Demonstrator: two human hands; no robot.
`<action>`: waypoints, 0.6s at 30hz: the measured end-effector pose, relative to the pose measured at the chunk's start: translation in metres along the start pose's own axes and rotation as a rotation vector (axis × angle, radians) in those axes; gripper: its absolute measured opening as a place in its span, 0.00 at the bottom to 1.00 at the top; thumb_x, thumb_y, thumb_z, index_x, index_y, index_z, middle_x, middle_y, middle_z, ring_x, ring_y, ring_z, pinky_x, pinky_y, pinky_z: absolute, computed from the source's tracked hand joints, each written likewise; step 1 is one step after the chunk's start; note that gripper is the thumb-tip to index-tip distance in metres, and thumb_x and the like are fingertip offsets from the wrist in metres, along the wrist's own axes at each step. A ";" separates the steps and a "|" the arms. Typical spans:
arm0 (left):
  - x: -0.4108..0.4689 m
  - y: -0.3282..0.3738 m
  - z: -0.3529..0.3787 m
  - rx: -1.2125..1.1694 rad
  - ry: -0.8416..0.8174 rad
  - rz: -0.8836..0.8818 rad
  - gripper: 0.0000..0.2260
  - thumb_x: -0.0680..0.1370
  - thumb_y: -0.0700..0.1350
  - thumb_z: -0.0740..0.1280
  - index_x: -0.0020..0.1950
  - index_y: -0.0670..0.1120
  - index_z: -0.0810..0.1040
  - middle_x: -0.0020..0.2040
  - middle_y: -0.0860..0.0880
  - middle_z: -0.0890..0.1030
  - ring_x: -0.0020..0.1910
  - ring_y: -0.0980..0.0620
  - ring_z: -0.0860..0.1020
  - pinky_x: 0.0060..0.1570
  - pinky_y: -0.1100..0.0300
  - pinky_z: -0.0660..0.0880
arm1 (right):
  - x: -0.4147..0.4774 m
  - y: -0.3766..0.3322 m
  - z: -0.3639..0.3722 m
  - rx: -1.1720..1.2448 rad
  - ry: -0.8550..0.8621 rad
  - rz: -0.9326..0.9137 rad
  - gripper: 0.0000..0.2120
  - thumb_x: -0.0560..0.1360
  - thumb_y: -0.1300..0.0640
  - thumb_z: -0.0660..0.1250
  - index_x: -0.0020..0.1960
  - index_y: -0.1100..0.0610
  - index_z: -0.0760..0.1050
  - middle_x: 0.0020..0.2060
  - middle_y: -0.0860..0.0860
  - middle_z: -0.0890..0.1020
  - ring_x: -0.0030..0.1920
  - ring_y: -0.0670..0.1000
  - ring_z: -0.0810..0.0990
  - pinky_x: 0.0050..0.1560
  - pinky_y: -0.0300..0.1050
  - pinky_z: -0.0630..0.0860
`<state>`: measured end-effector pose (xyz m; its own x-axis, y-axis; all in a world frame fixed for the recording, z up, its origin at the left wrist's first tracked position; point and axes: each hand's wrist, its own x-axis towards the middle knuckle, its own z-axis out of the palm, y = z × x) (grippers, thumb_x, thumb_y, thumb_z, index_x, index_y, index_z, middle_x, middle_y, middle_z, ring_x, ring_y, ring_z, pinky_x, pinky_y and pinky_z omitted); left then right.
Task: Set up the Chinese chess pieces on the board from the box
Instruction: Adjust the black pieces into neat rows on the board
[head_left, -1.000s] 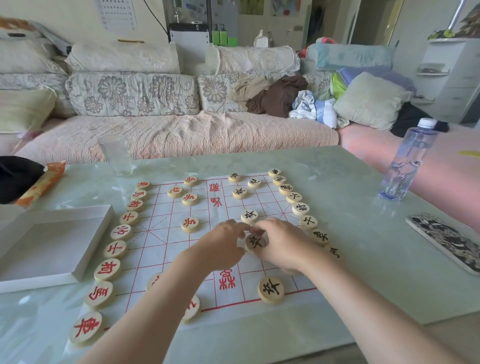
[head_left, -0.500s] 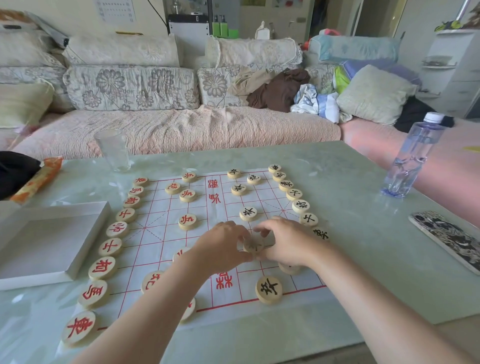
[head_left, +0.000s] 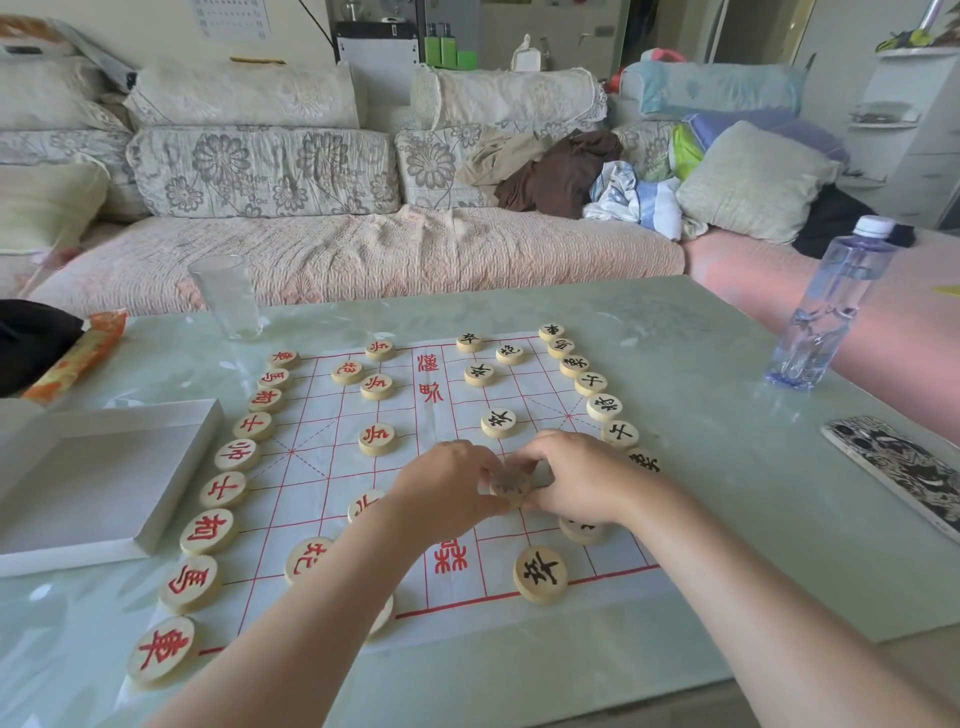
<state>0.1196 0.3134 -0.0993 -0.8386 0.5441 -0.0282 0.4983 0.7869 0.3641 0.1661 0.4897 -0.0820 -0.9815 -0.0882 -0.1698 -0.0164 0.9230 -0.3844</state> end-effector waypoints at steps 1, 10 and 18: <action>0.000 0.000 0.000 0.000 -0.001 0.003 0.22 0.71 0.60 0.71 0.63 0.54 0.77 0.55 0.54 0.78 0.53 0.53 0.76 0.52 0.54 0.77 | 0.001 0.000 0.001 -0.001 -0.002 -0.003 0.18 0.72 0.44 0.70 0.61 0.36 0.76 0.58 0.39 0.78 0.58 0.48 0.77 0.59 0.50 0.76; -0.015 0.004 -0.012 -0.074 0.027 0.000 0.27 0.73 0.53 0.72 0.70 0.53 0.69 0.57 0.55 0.76 0.46 0.55 0.76 0.48 0.60 0.76 | -0.022 0.001 -0.008 0.030 0.132 -0.013 0.20 0.75 0.49 0.70 0.67 0.43 0.74 0.64 0.41 0.74 0.63 0.45 0.74 0.61 0.44 0.72; -0.055 0.021 -0.009 -0.129 -0.090 0.033 0.11 0.74 0.53 0.70 0.55 0.59 0.77 0.46 0.62 0.77 0.39 0.62 0.76 0.37 0.70 0.70 | -0.077 -0.006 0.002 -0.006 0.000 -0.065 0.17 0.71 0.47 0.69 0.60 0.40 0.77 0.56 0.37 0.78 0.54 0.43 0.76 0.55 0.41 0.75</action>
<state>0.1746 0.2970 -0.0814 -0.7960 0.5977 -0.0956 0.4883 0.7273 0.4823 0.2418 0.4904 -0.0687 -0.9784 -0.1483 -0.1441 -0.0817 0.9175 -0.3893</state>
